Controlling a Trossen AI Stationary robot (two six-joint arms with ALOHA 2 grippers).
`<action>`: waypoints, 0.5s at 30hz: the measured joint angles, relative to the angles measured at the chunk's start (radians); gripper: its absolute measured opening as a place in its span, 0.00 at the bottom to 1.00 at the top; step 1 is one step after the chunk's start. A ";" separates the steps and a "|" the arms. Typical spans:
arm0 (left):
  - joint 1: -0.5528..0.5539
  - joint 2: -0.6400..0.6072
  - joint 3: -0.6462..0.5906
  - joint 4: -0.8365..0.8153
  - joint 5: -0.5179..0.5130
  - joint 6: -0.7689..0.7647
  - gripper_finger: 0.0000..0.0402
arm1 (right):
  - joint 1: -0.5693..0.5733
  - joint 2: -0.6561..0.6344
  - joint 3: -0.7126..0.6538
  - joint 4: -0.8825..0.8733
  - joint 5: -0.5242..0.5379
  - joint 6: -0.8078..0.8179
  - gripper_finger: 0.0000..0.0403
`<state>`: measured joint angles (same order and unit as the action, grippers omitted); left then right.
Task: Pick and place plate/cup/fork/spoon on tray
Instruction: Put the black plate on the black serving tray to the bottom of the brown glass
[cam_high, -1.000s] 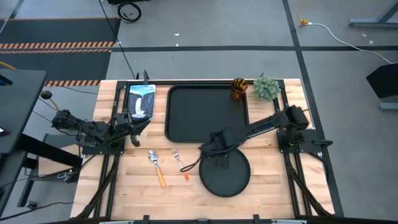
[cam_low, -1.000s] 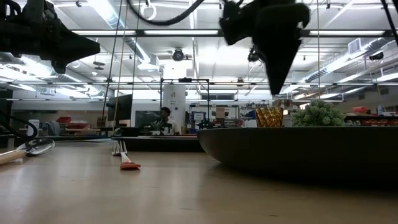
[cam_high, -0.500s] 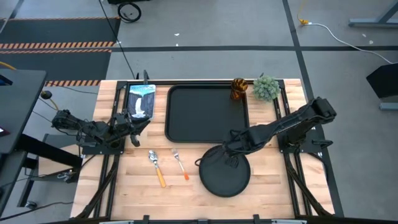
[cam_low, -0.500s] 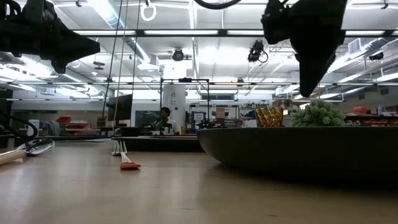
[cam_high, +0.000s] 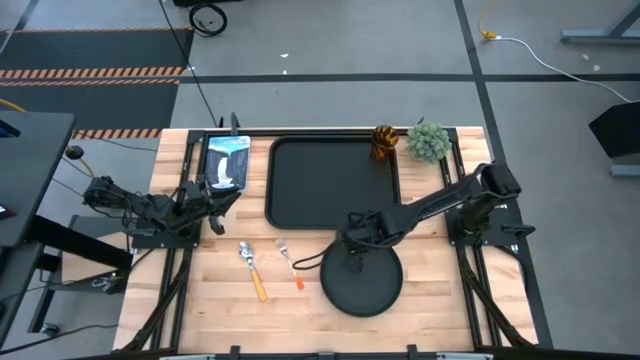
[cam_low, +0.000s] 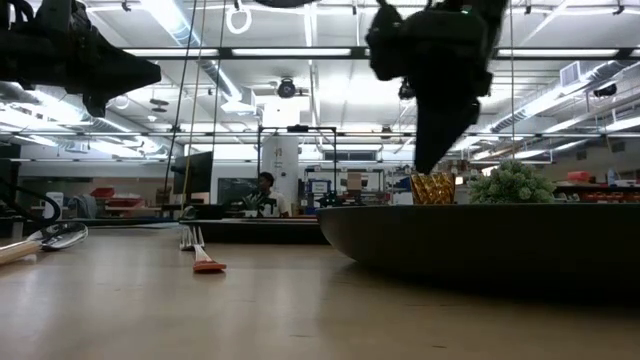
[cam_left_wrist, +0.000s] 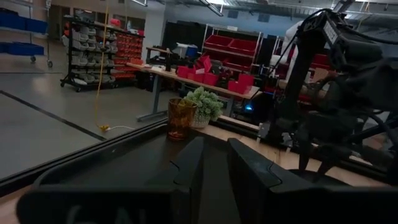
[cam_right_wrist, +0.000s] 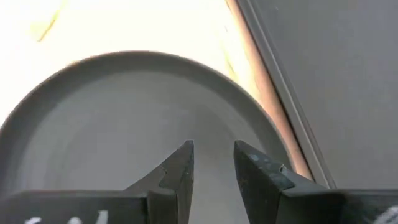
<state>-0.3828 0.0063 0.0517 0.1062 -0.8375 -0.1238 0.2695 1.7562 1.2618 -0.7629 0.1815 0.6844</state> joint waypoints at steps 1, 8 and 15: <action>0.000 0.000 0.000 0.000 0.000 0.000 0.20 | -0.002 0.014 0.020 0.002 0.000 -0.010 0.30; 0.000 0.000 0.000 0.000 0.000 0.004 0.20 | -0.020 0.121 0.182 -0.001 0.000 -0.109 0.30; 0.000 0.000 0.000 -0.015 0.000 0.003 0.20 | -0.032 0.185 0.284 -0.137 0.000 -0.152 0.30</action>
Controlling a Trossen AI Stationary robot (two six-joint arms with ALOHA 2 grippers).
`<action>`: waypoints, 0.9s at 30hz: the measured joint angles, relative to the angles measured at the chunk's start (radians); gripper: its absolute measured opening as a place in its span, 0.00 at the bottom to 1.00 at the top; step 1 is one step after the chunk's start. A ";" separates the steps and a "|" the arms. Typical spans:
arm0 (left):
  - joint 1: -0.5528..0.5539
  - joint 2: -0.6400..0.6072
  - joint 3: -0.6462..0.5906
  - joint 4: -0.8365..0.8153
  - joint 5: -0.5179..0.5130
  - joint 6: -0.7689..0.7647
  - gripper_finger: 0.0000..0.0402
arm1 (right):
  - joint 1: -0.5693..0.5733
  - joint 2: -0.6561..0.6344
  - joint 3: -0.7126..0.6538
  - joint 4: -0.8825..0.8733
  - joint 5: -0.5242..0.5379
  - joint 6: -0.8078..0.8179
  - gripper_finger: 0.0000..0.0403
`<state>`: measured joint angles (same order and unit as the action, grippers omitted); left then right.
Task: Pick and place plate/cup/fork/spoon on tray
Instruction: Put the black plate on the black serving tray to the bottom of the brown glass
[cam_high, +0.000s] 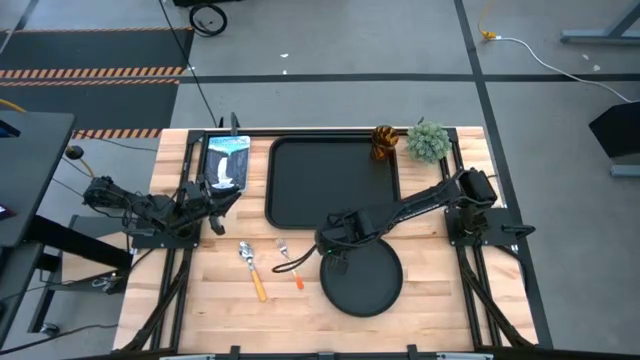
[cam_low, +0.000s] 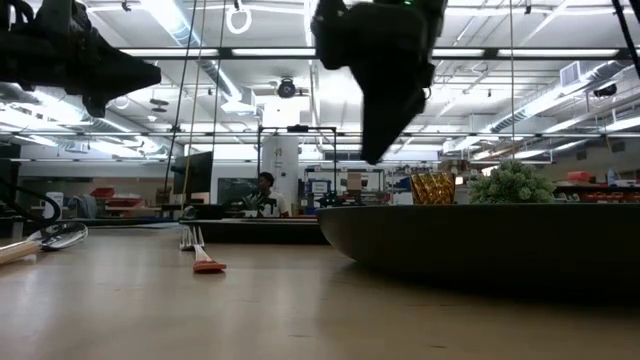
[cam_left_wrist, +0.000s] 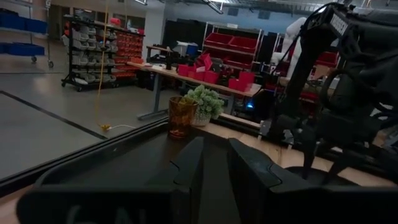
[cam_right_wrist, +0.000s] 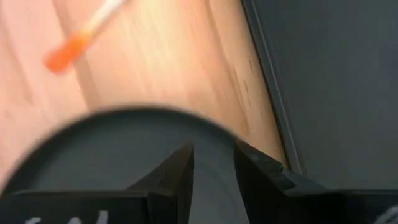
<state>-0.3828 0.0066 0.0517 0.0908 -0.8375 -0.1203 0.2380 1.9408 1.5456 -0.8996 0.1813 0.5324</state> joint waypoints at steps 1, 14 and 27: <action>0.000 0.000 0.000 -0.007 0.000 0.000 0.20 | 0.000 -0.002 0.001 -0.036 -0.001 0.008 0.30; 0.000 0.000 0.000 -0.028 0.000 -0.005 0.20 | -0.021 -0.129 -0.200 -0.195 -0.134 0.124 0.27; 0.000 0.000 0.000 -0.025 0.000 -0.001 0.20 | -0.025 -0.482 -0.658 0.020 -0.266 0.458 0.26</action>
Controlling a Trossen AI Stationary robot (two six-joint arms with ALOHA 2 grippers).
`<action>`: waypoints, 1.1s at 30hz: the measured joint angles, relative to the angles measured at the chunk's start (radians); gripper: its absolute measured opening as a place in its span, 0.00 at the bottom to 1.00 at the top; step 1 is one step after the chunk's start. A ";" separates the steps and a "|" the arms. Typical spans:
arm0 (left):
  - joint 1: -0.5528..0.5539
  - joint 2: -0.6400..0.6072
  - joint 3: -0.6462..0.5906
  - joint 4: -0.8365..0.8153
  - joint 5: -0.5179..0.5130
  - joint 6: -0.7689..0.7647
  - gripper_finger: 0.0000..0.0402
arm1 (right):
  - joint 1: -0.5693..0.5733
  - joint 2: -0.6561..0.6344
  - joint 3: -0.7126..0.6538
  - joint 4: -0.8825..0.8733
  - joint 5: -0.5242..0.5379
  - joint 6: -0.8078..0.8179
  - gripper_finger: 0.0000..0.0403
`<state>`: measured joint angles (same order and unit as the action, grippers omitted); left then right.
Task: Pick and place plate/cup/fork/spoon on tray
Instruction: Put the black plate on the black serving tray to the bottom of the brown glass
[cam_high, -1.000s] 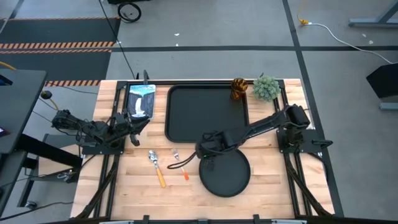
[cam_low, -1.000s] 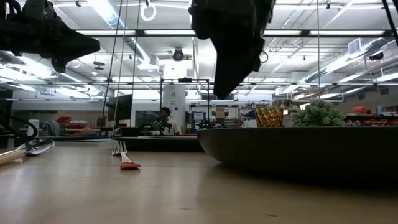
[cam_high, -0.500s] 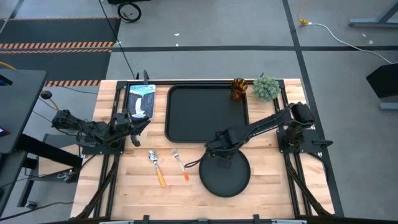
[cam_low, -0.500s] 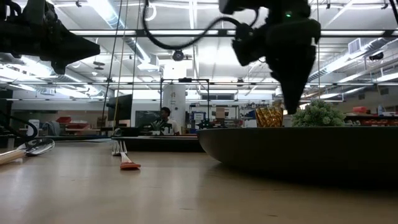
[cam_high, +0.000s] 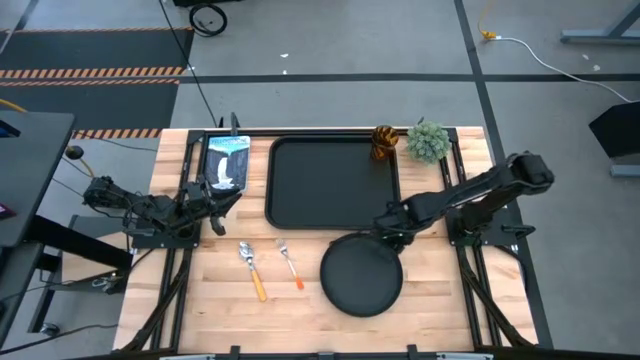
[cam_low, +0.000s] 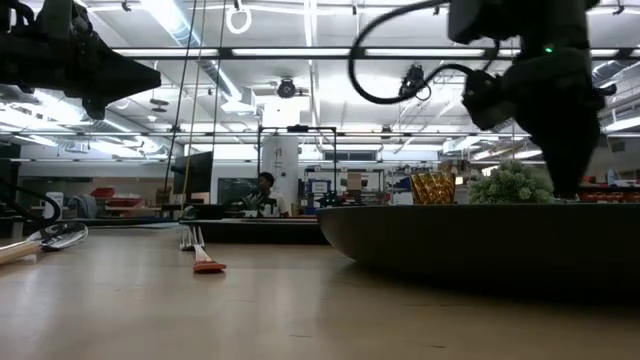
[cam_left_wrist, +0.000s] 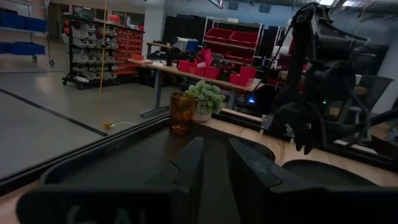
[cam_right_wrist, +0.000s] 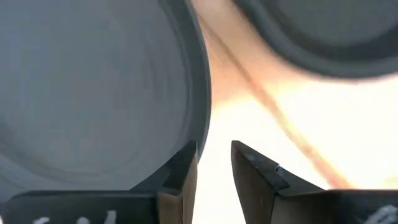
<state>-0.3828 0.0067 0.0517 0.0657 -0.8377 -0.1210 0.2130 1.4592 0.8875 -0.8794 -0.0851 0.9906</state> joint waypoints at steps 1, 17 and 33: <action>0.000 0.000 0.000 0.000 0.000 0.001 0.20 | 0.001 -0.020 -0.029 0.016 -0.012 0.027 0.26; 0.000 0.000 0.000 0.001 0.000 0.001 0.20 | 0.018 -0.145 -0.294 0.349 -0.076 0.137 0.40; 0.000 0.000 0.000 0.001 0.000 0.001 0.20 | 0.053 -0.136 -0.311 0.414 -0.040 0.211 0.22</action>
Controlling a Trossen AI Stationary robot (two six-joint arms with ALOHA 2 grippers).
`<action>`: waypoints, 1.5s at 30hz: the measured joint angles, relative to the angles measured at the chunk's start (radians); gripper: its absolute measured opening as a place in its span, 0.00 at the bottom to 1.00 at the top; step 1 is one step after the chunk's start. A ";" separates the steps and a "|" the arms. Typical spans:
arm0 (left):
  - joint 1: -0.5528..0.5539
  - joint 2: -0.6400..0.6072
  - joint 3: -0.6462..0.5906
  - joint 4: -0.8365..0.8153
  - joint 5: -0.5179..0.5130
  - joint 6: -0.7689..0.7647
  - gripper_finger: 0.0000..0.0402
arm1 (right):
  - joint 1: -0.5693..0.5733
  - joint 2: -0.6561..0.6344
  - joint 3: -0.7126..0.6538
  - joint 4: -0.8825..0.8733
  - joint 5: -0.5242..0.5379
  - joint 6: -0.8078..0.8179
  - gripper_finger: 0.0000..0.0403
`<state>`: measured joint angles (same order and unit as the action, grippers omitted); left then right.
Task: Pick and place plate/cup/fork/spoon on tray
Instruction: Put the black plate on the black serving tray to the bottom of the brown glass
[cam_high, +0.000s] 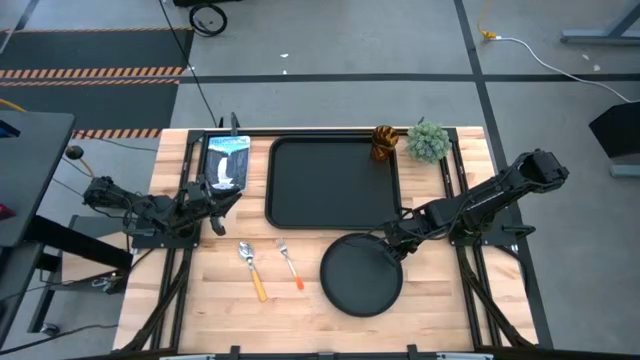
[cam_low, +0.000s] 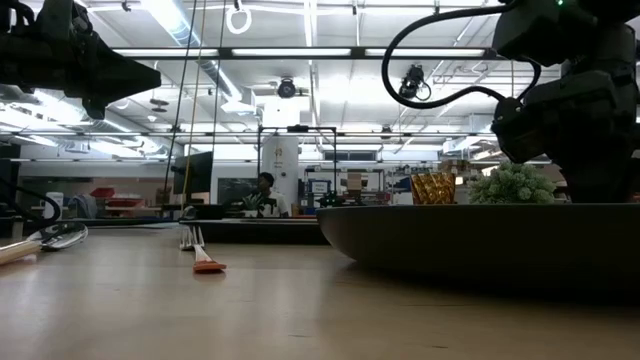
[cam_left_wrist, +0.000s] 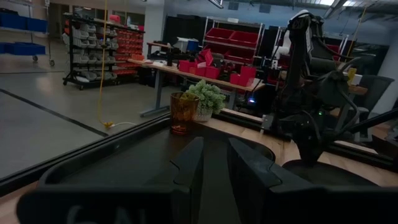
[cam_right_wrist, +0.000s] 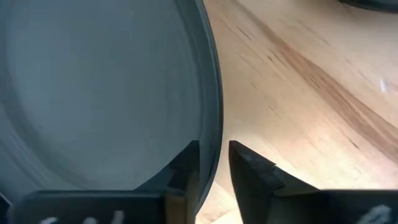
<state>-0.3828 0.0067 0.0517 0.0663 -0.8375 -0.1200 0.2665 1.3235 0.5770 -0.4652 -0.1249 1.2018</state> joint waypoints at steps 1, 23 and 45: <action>0.000 0.000 0.000 0.000 0.000 0.000 0.20 | 0.000 0.000 0.000 0.000 0.000 0.000 0.20; 0.000 0.000 0.000 0.000 0.000 0.000 0.20 | -0.004 -0.027 0.000 0.049 0.003 -0.028 0.03; 0.000 0.000 0.000 0.014 0.000 0.011 0.20 | -0.371 -0.248 0.001 -0.015 0.182 0.000 0.03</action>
<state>-0.3828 0.0067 0.0517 0.0808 -0.8374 -0.1085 -0.1045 1.0760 0.5777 -0.4807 0.0568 1.2016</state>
